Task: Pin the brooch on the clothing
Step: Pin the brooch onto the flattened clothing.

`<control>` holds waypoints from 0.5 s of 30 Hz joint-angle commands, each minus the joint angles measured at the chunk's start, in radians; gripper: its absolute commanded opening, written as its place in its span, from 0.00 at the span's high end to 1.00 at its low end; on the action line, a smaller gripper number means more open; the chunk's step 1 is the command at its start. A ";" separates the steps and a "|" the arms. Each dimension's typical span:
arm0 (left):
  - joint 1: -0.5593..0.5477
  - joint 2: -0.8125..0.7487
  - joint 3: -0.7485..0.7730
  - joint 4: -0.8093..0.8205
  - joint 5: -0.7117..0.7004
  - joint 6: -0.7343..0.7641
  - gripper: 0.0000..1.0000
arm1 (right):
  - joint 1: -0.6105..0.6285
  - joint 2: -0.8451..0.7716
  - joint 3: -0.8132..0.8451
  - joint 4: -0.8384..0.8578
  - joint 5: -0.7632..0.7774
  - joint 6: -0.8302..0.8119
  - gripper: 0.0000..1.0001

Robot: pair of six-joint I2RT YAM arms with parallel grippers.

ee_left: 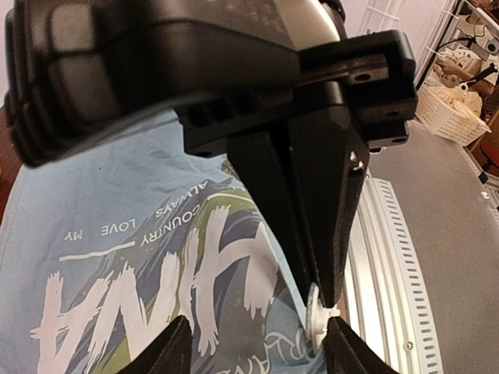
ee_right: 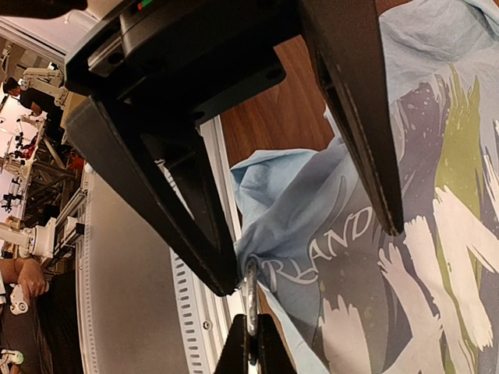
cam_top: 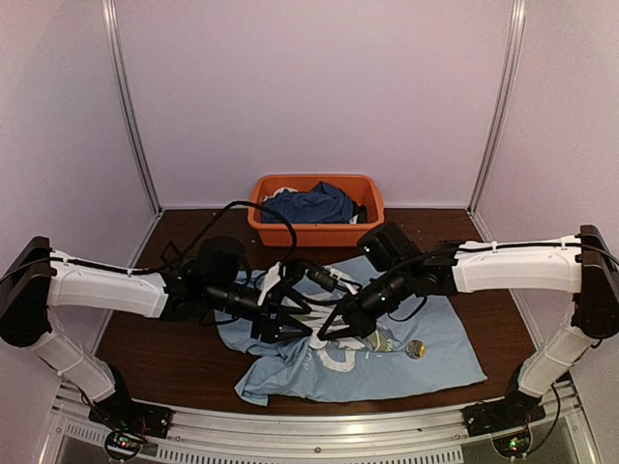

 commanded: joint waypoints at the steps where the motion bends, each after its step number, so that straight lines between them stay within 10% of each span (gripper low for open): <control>1: 0.006 0.015 0.021 0.007 0.032 0.010 0.41 | 0.006 -0.026 0.043 -0.005 -0.026 -0.026 1.00; 15: 0.006 0.020 0.014 -0.008 0.055 0.009 0.42 | 0.006 -0.029 0.049 -0.014 -0.027 -0.034 1.00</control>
